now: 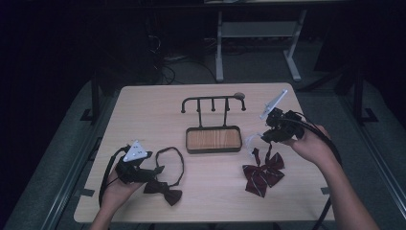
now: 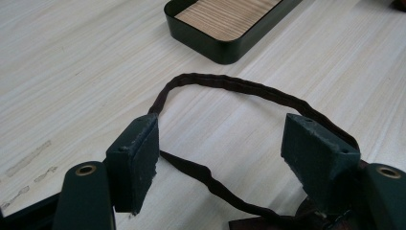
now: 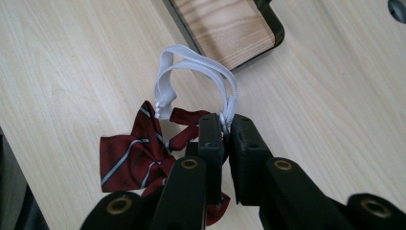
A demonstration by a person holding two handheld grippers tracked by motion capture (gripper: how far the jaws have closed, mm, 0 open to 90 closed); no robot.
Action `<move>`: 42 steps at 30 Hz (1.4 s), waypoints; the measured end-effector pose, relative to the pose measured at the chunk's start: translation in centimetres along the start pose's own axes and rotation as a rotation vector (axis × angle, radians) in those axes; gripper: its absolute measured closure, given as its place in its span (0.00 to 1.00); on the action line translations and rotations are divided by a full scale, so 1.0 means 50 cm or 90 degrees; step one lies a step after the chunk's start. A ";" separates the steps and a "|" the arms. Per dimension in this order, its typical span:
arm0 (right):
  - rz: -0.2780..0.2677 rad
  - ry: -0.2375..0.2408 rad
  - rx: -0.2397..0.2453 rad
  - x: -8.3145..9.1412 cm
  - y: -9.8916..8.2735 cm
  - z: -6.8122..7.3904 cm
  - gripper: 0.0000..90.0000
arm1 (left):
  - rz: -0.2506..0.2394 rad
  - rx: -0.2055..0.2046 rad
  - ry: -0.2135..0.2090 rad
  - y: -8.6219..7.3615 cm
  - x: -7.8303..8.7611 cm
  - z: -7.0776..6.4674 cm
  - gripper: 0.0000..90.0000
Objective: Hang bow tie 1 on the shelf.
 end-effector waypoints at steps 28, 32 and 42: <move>-0.017 -0.015 0.023 0.050 0.058 0.005 0.93 | -0.005 0.002 0.000 0.001 0.000 0.001 0.33; -0.016 -0.016 0.023 0.054 0.064 0.003 0.93 | -0.005 0.001 0.000 0.001 0.001 0.001 0.33; -0.017 -0.016 0.018 0.057 0.083 -0.007 0.93 | -0.004 0.002 -0.003 0.001 -0.001 0.000 0.33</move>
Point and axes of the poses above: each handheld gripper's, and its own axes: x roughly backward along the jaws, y roughly out of its top, z roughly to its left, the point moved 5 cm from there along -x, roughly forward along the jaws, and after that the axes turned 11 degrees about -x, right-handed, at the moved point
